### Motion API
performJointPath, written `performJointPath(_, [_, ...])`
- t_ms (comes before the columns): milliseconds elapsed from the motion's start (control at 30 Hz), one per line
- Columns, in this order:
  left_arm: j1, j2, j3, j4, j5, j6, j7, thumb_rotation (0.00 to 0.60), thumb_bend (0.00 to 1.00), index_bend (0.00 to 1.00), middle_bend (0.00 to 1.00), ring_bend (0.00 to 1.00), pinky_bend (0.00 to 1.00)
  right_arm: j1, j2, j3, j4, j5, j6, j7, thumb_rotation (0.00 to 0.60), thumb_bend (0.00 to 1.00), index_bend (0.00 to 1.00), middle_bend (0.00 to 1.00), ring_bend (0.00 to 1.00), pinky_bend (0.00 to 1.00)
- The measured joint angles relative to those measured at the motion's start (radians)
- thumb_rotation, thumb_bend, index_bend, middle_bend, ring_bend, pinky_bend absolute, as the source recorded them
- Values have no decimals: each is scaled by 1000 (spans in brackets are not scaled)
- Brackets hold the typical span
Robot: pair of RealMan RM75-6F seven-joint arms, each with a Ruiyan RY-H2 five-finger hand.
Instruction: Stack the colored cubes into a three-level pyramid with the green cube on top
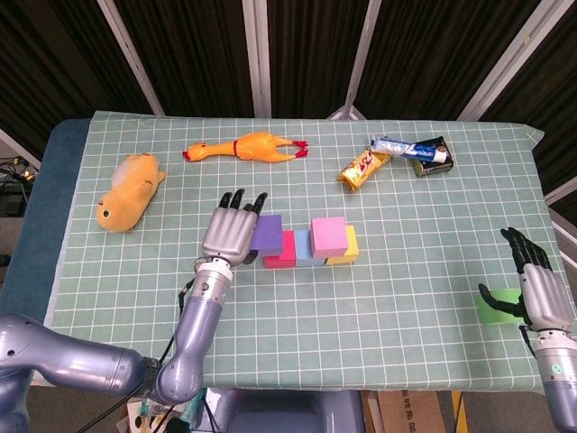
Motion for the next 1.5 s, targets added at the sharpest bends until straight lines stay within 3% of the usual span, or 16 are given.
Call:
performJointPath(733, [-131,-114,-30,178,-70,-34,7,600,366,54,357,56,98,3,2,6,9,11,-29,29,600,345,0,0,0,0])
performJointPath(1500, [-182,-157,-41,253,-109,-68,-11,600,366,54,358,56,98,5,-1,7,12,19,-47,35,600,345,0,0,0,0])
